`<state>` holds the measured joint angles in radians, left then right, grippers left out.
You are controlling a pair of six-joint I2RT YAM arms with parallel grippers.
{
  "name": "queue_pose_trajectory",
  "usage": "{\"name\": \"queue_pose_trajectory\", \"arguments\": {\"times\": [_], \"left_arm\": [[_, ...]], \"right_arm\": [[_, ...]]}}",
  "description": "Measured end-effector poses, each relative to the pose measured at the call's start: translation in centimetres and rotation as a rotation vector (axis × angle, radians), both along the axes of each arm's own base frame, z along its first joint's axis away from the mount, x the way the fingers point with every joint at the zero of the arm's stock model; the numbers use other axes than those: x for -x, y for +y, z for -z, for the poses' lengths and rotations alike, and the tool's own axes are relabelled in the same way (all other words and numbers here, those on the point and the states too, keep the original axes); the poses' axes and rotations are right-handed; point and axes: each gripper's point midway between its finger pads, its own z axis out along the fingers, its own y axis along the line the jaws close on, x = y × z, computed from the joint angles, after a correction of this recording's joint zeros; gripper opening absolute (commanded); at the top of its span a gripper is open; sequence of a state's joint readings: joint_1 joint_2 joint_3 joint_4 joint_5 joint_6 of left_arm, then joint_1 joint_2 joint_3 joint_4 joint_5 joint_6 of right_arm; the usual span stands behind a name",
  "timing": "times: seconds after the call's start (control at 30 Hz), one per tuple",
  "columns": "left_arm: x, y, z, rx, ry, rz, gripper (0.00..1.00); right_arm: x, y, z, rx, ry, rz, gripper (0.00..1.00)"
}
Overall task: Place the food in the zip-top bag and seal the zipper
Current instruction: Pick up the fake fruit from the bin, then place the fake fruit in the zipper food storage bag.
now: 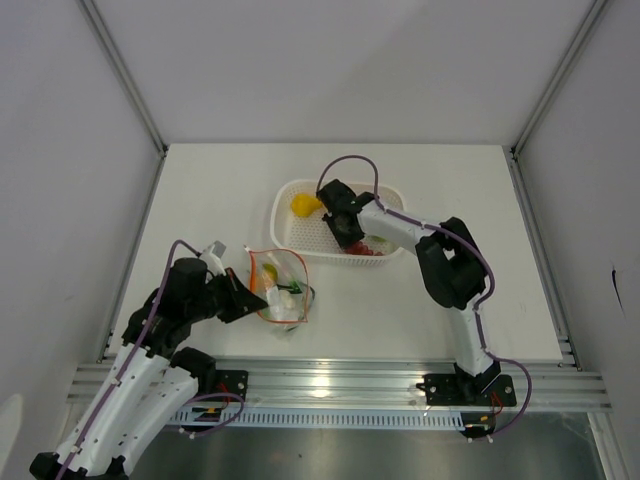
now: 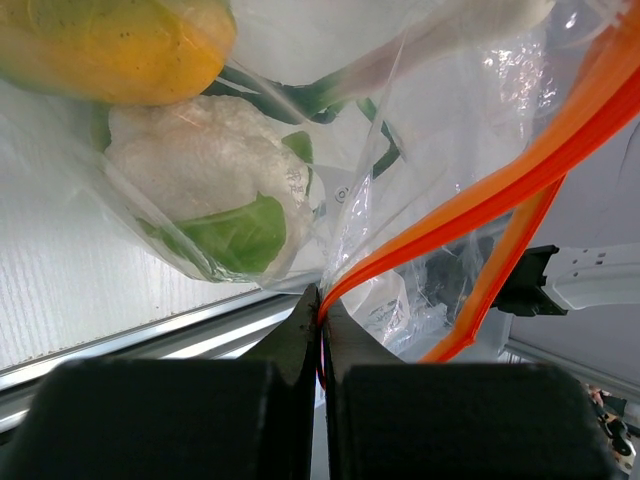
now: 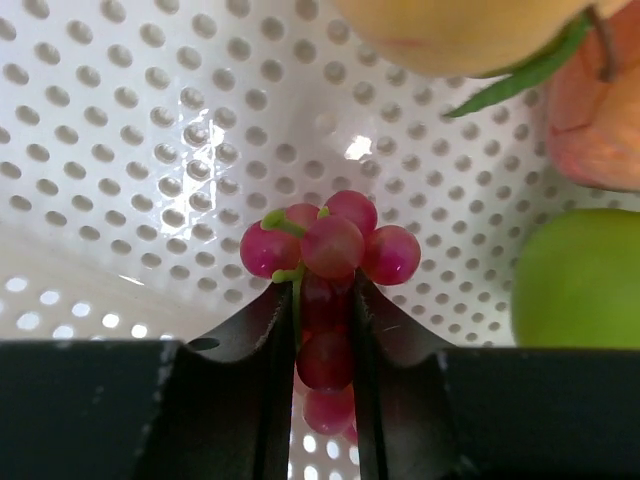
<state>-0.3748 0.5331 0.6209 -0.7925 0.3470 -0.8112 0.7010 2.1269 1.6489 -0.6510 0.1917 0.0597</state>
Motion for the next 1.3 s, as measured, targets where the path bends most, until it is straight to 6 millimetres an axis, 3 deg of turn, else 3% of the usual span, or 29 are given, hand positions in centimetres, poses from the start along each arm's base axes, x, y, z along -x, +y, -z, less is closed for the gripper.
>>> {"name": "queue_pose_trajectory", "arguments": {"times": [0.17,0.53,0.77,0.87,1.07,1.2,1.3], "left_arm": [[0.1,0.1,-0.1,0.003,-0.007,-0.001,0.01],[0.2,0.1,-0.5,0.004,-0.012,-0.003,0.01],[0.3,0.2,-0.4,0.002,-0.006,-0.003,0.01],[0.3,0.2,-0.5,0.002,-0.007,-0.004,0.01],[0.3,0.2,-0.9,0.006,-0.012,-0.007,0.00],[0.3,0.2,-1.2,0.008,-0.015,-0.012,0.01],[0.2,0.2,-1.2,0.007,-0.015,-0.015,0.00]], "right_arm": [[-0.1,-0.6,-1.8,-0.005,-0.044,0.021,0.07],[-0.5,-0.6,-11.8,-0.145,-0.222,0.048,0.05],[0.9,0.6,-17.4,-0.254,-0.299,0.011,0.06],[2.9,3.0,-21.0,-0.326,-0.344,-0.060,0.08],[10.1,8.5,-28.5,-0.506,-0.415,-0.273,0.08],[14.4,10.8,-31.6,-0.606,-0.431,-0.390,0.09],[16.7,12.1,-32.3,-0.649,-0.421,-0.452,0.08]]}}
